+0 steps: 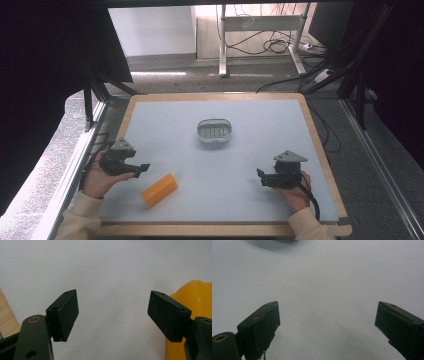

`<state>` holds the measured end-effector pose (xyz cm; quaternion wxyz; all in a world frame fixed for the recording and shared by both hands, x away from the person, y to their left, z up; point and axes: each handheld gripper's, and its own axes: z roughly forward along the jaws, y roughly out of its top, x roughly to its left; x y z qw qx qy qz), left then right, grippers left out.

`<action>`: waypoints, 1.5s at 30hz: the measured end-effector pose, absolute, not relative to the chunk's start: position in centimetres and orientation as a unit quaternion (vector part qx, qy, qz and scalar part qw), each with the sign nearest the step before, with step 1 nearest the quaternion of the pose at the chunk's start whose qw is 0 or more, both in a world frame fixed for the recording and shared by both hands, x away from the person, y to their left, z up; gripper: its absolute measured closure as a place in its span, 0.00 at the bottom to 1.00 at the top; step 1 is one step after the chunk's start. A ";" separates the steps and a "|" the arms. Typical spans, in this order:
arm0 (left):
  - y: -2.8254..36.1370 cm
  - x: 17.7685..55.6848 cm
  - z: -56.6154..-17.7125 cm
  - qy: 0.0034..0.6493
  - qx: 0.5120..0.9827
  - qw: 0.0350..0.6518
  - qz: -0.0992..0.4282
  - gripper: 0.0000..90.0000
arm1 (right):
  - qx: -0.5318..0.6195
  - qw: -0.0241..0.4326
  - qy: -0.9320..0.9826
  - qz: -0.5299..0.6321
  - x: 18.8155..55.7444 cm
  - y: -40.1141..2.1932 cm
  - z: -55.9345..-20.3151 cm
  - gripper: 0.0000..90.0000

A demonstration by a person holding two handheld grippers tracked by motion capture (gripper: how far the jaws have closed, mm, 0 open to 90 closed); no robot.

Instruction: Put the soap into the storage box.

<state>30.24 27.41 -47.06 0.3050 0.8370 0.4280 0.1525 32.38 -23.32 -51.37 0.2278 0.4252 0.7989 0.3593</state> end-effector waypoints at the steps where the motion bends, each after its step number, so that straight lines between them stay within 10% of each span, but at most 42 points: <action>1: 27.5 30.2 -47.1 0.429 0.837 0.303 0.152 0.29 | 0.424 0.221 0.801 0.360 32.3 -23.3 -51.5 0.08; 45: 27.0 28.4 -45.3 0.412 0.848 0.307 0.132 0.31 | 0.427 0.236 0.794 0.361 31.5 -24.0 -51.3 0.13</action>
